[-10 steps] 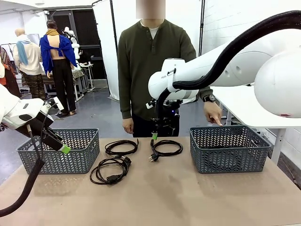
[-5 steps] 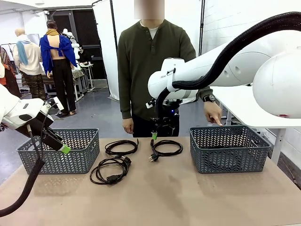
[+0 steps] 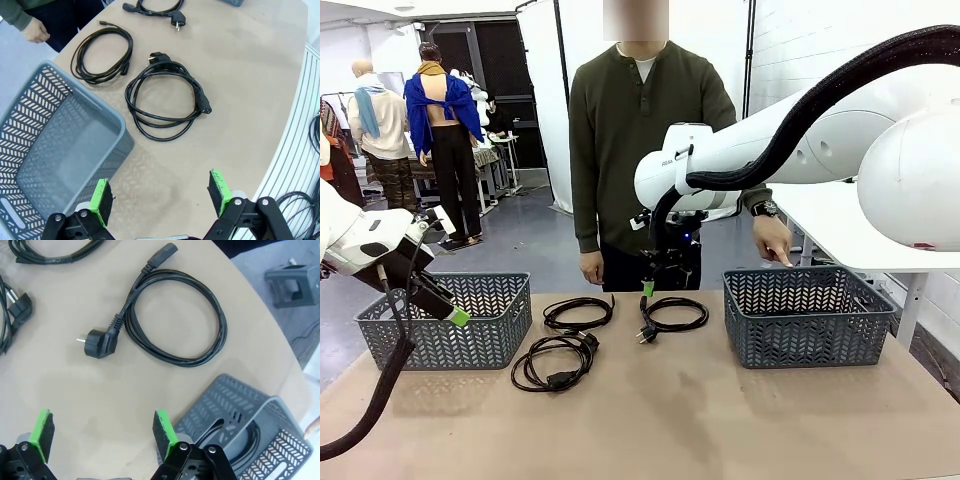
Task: Organize the cables according to human instructions.
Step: Pick up a bundle of cables and place it in the basket indicated by the human.
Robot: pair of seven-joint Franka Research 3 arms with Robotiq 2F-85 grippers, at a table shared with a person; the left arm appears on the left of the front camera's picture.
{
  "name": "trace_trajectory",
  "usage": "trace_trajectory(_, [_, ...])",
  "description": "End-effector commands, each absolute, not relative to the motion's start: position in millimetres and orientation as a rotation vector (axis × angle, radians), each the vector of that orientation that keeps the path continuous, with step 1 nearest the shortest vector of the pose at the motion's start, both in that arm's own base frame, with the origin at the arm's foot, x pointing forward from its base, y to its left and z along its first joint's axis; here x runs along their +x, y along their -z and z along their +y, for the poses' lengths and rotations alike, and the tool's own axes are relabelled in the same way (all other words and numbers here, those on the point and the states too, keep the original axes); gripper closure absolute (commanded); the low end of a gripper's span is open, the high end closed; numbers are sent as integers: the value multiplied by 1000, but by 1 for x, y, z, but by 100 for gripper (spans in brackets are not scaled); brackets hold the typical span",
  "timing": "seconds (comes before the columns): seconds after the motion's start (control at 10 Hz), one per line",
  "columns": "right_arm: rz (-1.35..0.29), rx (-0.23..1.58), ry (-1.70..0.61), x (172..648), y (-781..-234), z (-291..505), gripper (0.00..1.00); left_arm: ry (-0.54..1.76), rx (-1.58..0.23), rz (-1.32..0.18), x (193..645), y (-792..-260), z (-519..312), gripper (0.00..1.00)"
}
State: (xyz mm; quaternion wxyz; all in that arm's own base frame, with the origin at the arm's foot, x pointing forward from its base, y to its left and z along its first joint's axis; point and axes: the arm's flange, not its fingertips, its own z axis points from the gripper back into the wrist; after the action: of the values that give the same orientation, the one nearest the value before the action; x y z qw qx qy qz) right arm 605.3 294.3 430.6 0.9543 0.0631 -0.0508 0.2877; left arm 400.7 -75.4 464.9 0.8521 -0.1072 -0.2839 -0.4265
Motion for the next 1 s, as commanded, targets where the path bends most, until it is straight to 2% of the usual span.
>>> trace_trajectory(0.0, [-108,125,-590,602,-430,290,0,901,-240,-605,402,-464,-73,0])
trace_trajectory(0.5, [-88,75,-454,641,-427,311,0,901,-240,-605,402,-464,-73,0])
trace_trajectory(0.9, [-73,79,-351,671,-402,327,0,901,-240,-605,402,-464,-73,0])
